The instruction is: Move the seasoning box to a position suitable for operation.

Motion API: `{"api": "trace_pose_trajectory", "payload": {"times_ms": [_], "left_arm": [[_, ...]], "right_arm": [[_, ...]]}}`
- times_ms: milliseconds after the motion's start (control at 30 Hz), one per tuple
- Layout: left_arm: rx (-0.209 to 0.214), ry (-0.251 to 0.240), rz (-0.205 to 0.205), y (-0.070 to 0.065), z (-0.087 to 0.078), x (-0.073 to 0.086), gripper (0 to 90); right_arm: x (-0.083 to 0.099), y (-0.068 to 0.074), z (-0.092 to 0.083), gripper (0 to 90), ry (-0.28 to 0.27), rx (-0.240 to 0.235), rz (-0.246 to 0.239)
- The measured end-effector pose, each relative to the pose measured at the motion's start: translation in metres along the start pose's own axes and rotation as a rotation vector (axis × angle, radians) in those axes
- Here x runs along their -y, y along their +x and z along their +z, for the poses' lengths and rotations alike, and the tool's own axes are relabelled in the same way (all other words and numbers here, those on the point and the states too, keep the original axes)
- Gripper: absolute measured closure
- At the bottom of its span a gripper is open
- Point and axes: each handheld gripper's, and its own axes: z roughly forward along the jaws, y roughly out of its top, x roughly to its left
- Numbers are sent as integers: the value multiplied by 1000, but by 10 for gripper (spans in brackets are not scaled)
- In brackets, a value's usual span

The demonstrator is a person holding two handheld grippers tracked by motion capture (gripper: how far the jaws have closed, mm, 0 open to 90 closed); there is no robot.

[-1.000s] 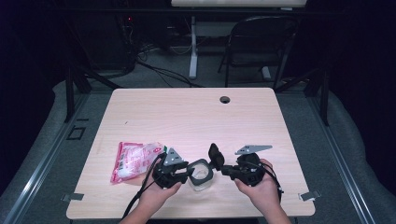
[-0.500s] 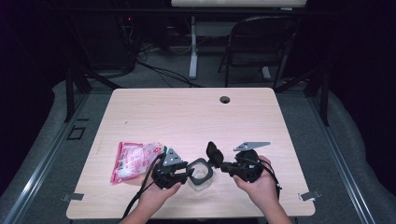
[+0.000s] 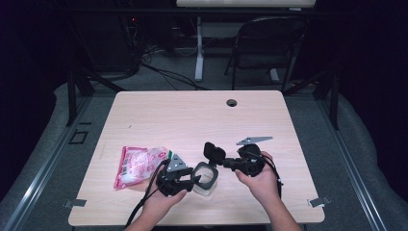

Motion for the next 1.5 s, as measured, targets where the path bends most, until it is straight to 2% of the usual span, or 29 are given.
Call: {"api": "trace_pose_trajectory", "payload": {"times_ms": [533,600,700,900,933,1000,1200,1333,1400,1500], "left_arm": [[-12,-8,-9,-2,0,1,566],[-1,-16,-10,-2,-1,1,563],[-9,-23,-14,1,-5,-1,551],[-44,-50,-32,11,-19,1,536],[-64,-55,-31,12,-21,3,534],[-63,-52,-32,19,-28,6,531],[-92,-67,-79,35,-41,17,516],[-90,-69,-98,44,-49,26,521],[-111,-71,-107,48,-52,31,517],[-130,-77,-122,54,-57,37,490]], "right_arm": [[-8,0,11,825,-13,6,2],[-8,0,11,798,-16,5,0],[-7,2,10,745,-14,7,-2],[-1,4,3,664,-16,24,-21],[-1,4,2,656,-5,25,-19],[2,4,0,636,-12,26,-19],[6,5,-5,577,-15,43,-23],[8,7,-6,554,-33,52,-20],[9,8,-6,548,-32,55,-18],[10,10,-5,548,-19,74,-43]]}}
